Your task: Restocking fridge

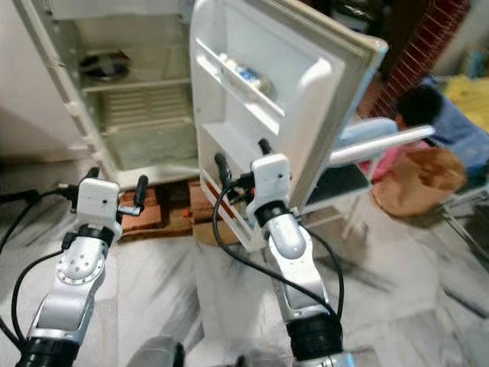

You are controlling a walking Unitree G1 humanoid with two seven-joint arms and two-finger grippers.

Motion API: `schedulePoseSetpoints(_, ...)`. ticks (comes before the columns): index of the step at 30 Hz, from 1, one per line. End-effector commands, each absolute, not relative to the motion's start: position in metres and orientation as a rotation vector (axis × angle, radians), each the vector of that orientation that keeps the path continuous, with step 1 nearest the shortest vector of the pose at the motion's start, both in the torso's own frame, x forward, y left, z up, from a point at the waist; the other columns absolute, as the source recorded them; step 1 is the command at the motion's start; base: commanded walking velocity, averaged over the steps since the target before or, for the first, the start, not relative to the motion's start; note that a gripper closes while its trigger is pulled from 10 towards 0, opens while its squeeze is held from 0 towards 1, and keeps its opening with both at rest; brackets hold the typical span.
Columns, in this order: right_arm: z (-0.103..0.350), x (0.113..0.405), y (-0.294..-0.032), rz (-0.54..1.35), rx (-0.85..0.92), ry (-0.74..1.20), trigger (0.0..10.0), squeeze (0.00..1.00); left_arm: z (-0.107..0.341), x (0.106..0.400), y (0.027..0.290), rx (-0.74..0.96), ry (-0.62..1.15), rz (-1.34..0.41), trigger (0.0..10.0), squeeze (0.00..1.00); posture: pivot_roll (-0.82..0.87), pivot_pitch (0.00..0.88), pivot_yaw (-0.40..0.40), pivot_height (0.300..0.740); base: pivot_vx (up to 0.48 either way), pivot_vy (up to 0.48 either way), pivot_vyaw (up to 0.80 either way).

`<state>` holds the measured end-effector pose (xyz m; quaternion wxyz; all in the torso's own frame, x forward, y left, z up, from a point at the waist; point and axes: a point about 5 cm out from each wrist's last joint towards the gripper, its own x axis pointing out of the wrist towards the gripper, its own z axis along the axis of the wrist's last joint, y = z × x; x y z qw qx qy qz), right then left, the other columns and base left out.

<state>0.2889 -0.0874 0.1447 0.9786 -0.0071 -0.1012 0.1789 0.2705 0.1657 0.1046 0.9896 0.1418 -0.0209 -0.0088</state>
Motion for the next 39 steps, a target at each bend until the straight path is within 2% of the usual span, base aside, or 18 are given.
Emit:
schedulePoseSetpoints(1,0.141,0.290,-0.097,0.349,-0.024,-0.184,10.0,0.00,0.106,0.270,0.156,0.246,-0.050,-0.043,10.0,0.00,0.06,0.070,-0.080,0.740,0.000,0.000,0.00)
schedulePoseSetpoints(6,0.137,0.285,-0.093,0.420,-0.015,-0.157,10.0,0.00,0.106,0.267,0.158,0.245,-0.048,-0.047,10.0,0.00,0.06,0.070,-0.079,0.740,0.000,0.000,0.00)
schedulePoseSetpoints(9,0.126,0.272,-0.087,0.551,0.003,-0.091,10.0,0.00,0.106,0.266,0.158,0.241,-0.047,-0.055,10.0,0.00,0.06,0.069,-0.079,0.740,0.000,0.000,0.00)
schedulePoseSetpoints(11,0.106,0.251,-0.086,0.698,0.020,0.045,10.0,0.00,0.106,0.265,0.158,0.241,-0.047,-0.060,10.0,0.00,0.06,0.069,-0.078,0.740,0.000,0.000,0.00)
schedulePoseSetpoints(12,0.106,0.251,-0.086,0.698,0.020,0.045,10.0,0.00,0.106,0.265,0.158,0.241,-0.047,-0.060,10.0,0.00,0.06,0.069,-0.078,0.740,0.000,0.000,0.00)
schedulePoseSetpoints(14,0.091,0.238,-0.094,0.750,-0.016,0.145,10.0,0.00,0.105,0.263,0.159,0.242,-0.043,-0.061,10.0,0.00,0.06,0.071,-0.075,0.740,0.000,0.000,0.00)
schedulePoseSetpoints(16,0.081,0.237,-0.103,0.719,-0.053,0.203,10.0,0.00,0.104,0.262,0.161,0.251,-0.035,-0.060,10.0,0.00,0.06,0.073,-0.072,0.740,0.000,0.000,0.00)
schedulePoseSetpoints(19,0.074,0.242,-0.118,0.655,-0.107,0.228,10.0,0.00,0.102,0.258,0.167,0.279,-0.015,-0.038,10.0,0.00,0.06,0.076,-0.069,0.740,0.000,0.000,0.00)
schedulePoseSetpoints(20,0.073,0.254,-0.130,0.559,-0.161,0.225,10.0,0.00,0.099,0.253,0.175,0.294,0.008,-0.009,10.0,0.00,0.06,0.079,-0.067,0.740,0.000,0.000,0.00)
schedulePoseSetpoints(25,0.079,0.280,-0.152,0.373,-0.240,0.208,10.0,0.00,0.087,0.242,0.197,0.283,0.113,0.086,10.0,0.00,0.08,0.086,-0.067,0.740,0.000,0.000,0.00)
schedulePoseSetpoints(30,0.091,0.296,-0.164,0.271,-0.256,0.186,10.0,0.00,0.057,0.214,0.227,0.208,0.362,0.206,10.0,0.00,0.10,0.091,-0.070,0.740,0.000,0.000,0.00)
schedulePoseSetpoints(34,0.101,0.302,-0.158,0.320,-0.208,0.131,10.0,0.00,0.045,0.200,0.228,0.210,0.450,0.165,10.0,0.00,0.11,0.092,-0.072,0.740,0.000,0.000,0.00)
schedulePoseSetpoints(35,0.110,0.302,-0.146,0.433,-0.123,0.083,10.0,0.00,0.036,0.192,0.225,0.203,0.518,0.125,10.0,0.00,0.12,0.089,-0.071,0.740,0.000,0.000,0.00)
schedulePoseSetpoints(39,0.121,0.294,-0.129,0.630,0.012,0.046,10.0,0.00,0.028,0.185,0.224,0.183,0.575,0.094,10.0,0.00,0.12,0.085,-0.071,0.740,0.000,0.000,0.00)
